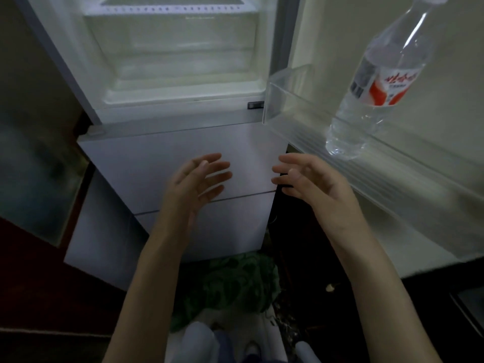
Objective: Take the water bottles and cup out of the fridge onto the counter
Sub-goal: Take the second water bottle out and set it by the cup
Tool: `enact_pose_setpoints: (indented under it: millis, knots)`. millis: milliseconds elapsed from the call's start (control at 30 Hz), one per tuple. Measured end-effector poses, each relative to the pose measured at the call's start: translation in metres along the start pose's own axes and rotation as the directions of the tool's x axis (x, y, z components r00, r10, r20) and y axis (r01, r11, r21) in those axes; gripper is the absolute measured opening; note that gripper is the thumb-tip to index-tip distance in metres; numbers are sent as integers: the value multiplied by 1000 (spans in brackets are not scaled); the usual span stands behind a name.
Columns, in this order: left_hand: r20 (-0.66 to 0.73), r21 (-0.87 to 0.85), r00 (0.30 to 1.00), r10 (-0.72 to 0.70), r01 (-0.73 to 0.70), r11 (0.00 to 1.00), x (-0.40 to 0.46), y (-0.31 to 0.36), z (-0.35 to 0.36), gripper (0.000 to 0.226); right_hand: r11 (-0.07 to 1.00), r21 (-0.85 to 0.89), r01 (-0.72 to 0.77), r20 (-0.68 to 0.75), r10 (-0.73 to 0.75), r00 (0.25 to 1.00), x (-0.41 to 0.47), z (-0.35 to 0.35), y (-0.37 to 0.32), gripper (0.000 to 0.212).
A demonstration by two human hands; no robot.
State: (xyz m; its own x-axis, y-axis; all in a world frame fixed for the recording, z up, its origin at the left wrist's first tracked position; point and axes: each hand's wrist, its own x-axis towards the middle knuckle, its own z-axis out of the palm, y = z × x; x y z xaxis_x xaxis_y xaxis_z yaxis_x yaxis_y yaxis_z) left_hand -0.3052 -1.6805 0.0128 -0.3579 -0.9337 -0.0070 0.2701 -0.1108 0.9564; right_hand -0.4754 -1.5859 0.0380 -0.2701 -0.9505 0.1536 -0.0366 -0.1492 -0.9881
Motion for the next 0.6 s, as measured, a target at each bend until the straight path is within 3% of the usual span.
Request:
enact_pose_setpoints:
  millis: [233, 400, 600]
  knots:
    - [232, -6, 972, 40, -40, 999, 50, 22, 27, 27, 994, -56, 90, -138, -97, 986, 23, 3, -20, 21]
    - [448, -43, 890, 88, -77, 996, 79, 44, 60, 26, 980, -108, 167, -282, -191, 940, 31, -5, -39, 21]
    - [562, -75, 799, 213, -207, 975, 102, 67, 99, 25, 956, -209, 205, -446, -280, 850, 30, -30, -62, 21]
